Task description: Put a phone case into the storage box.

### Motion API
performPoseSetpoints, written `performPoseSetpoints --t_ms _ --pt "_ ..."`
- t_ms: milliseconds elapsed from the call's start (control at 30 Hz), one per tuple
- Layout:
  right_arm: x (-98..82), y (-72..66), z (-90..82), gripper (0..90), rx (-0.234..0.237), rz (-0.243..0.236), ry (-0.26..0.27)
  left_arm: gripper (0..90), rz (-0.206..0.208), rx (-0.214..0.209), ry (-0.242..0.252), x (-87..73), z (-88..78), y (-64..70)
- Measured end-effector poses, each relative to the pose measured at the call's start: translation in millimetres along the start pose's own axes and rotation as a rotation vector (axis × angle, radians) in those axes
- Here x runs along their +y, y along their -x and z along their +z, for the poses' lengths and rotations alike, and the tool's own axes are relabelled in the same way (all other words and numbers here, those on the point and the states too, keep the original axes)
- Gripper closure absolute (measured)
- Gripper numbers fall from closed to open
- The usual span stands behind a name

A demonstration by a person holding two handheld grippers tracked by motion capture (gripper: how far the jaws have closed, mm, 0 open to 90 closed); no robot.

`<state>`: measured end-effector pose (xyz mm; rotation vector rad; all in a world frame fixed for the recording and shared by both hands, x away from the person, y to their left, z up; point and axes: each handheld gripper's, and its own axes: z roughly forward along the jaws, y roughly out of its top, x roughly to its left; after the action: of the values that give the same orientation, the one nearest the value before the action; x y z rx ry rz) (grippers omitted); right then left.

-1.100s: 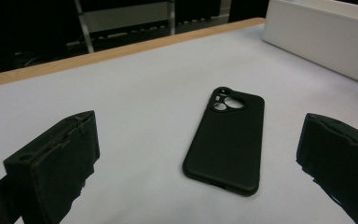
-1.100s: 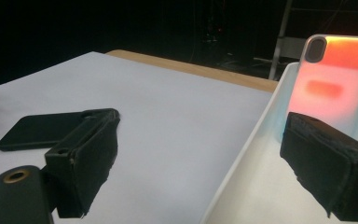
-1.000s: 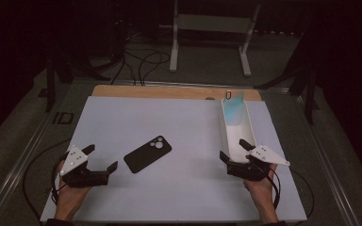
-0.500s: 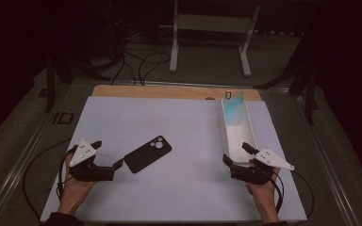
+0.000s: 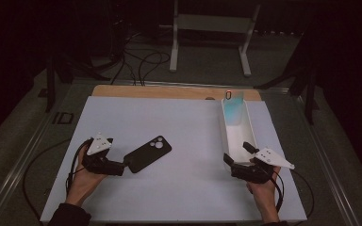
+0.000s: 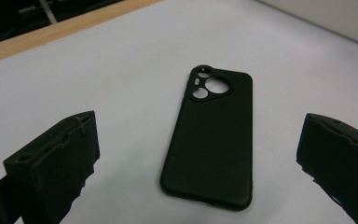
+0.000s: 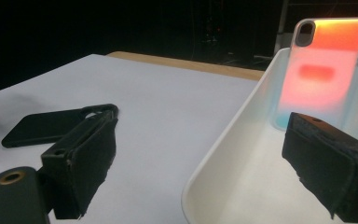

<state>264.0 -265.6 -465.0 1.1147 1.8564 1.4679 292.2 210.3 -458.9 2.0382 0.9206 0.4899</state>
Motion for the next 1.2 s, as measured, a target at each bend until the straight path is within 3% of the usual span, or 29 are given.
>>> performPoseSetpoints --t_ms 533,1200 --pt "0.5 2.0 0.0 9.8 -0.005 0.005 -0.007 0.1 0.065 -0.049 -0.140 6.1 30.5 3.3" --pt "-0.1 2.4 0.6 9.8 -0.003 0.003 -0.017 0.1 0.083 -0.079 -0.240 9.6 54.0 6.9"
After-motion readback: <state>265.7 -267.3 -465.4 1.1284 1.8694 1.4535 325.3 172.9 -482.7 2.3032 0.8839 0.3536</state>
